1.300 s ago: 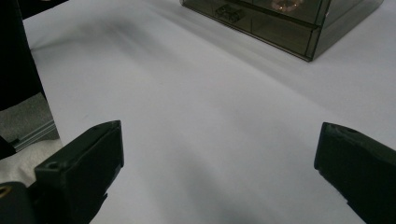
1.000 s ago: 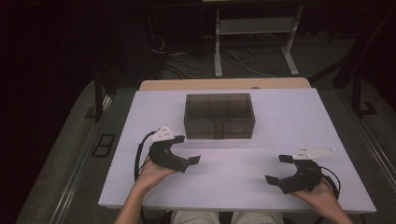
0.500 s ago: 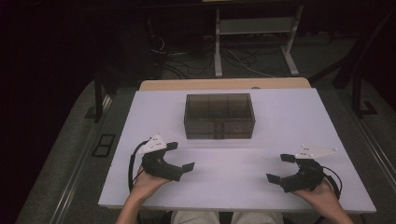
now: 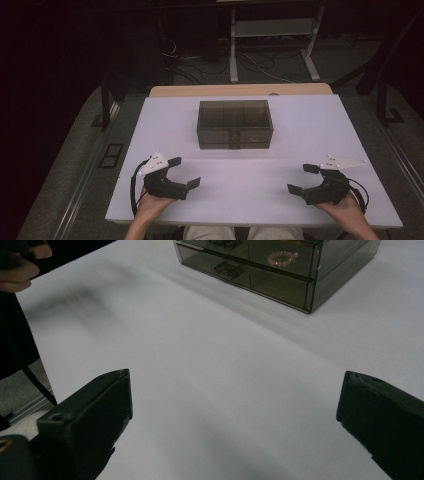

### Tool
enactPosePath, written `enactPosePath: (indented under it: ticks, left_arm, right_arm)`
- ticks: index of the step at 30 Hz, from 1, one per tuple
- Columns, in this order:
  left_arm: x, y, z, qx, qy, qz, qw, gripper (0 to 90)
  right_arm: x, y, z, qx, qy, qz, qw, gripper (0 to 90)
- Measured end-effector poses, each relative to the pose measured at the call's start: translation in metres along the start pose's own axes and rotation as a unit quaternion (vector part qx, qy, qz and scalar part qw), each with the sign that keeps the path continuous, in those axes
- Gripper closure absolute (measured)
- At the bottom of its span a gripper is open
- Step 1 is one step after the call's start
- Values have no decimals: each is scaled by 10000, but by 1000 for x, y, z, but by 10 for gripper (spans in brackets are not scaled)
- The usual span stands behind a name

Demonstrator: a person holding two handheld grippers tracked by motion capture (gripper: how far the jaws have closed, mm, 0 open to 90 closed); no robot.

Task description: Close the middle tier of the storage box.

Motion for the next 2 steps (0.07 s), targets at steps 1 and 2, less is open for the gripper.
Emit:
enactPosePath:
  ticks: [1,2]
  left_arm:
    - [-1,0,0,-11,28,-35,10000,0]
    - [-2,0,-1,-7,29,-36,10000,0]
  right_arm:
    - [0,0,0,-2,7,16,10000,9]
    - [0,0,-1,-11,13,20,10000,9]
Point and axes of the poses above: each handheld gripper's, and its own axes: z roughly forward along the jaws, x roughly out of its top, y roughly to its right, the point moved 1 cm from there along z, roughly forward along the jaws, and after that the axes turned 1 degree about y, right-handed, at the moved point
